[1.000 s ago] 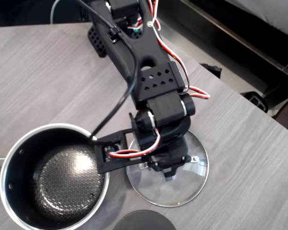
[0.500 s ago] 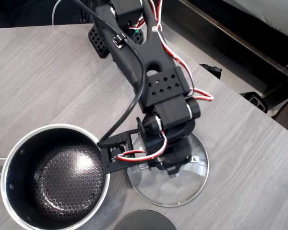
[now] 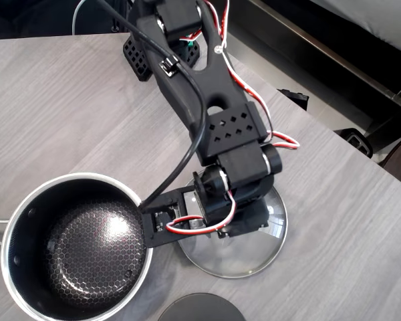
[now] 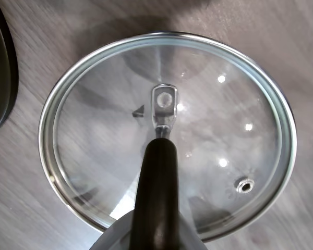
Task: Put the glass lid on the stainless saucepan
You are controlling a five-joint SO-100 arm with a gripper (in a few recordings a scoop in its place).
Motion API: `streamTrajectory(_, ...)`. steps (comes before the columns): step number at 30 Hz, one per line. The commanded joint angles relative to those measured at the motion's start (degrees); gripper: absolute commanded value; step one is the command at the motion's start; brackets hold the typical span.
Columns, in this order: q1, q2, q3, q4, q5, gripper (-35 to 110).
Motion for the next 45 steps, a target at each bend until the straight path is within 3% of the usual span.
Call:
streamTrajectory(1, -1.14, 1.32, -7.12, 3.16, 0.35, 0)
streamTrajectory(13, -2.99, 1.58, -36.65, 20.30, -0.18, 0)
streamTrajectory(23, 5.89, 12.22, -36.74, 20.13, -3.78, 0)
streamTrajectory(34, 24.70, 13.54, -36.91, 18.90, -7.29, 0)
streamTrajectory(45, 33.75, 10.90, -37.35, 15.38, -9.76, 0)
